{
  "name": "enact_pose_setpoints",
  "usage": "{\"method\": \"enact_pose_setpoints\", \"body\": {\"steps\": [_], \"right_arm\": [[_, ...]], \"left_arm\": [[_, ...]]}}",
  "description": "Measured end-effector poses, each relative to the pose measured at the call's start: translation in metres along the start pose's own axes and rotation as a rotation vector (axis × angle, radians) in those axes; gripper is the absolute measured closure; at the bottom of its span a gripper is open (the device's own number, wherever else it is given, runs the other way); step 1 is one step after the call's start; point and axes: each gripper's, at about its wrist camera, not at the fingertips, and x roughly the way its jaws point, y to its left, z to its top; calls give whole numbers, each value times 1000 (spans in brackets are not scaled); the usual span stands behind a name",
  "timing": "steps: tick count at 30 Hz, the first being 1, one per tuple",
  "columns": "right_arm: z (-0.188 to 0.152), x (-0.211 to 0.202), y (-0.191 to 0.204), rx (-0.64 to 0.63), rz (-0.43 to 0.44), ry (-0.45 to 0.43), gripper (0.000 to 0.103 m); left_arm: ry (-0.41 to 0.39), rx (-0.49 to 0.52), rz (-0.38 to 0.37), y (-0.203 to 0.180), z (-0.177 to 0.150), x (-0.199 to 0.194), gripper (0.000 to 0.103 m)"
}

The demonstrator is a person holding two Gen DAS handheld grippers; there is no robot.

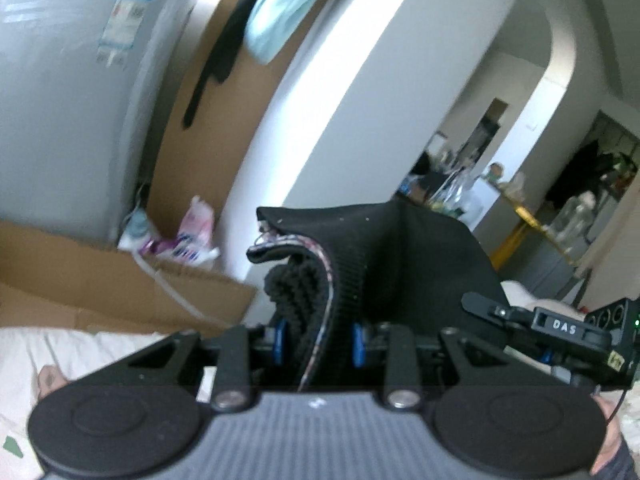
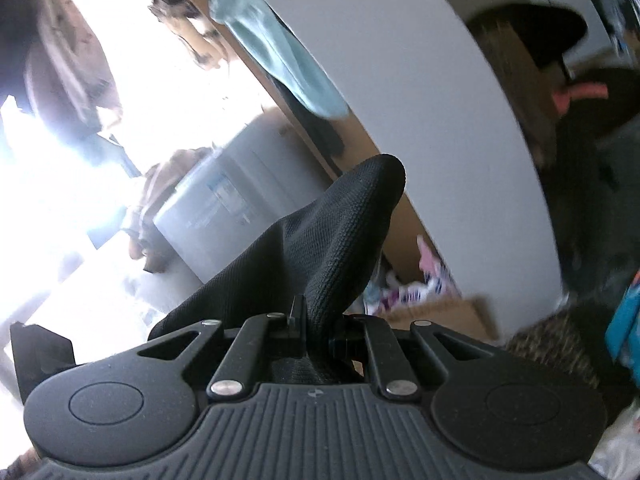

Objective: Fold clothes
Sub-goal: 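Carry the folded shorts away from the bed with both grippers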

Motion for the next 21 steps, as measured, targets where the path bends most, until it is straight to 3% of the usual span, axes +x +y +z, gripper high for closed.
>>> {"method": "enact_pose_setpoints", "body": {"steps": [6,11,21], "right_arm": [[23,-61,21,-74,-18,-29,95],[21,-101,25,-99,-45,-28,95],[-3,-117,16,-79,-119,3,95]], "left_arm": [[-18,34,-15,-53,6,-23,71],[5,60,-26,-82,-3,-32,71],[41,50,-40,-89,-36,-31,71]]}}
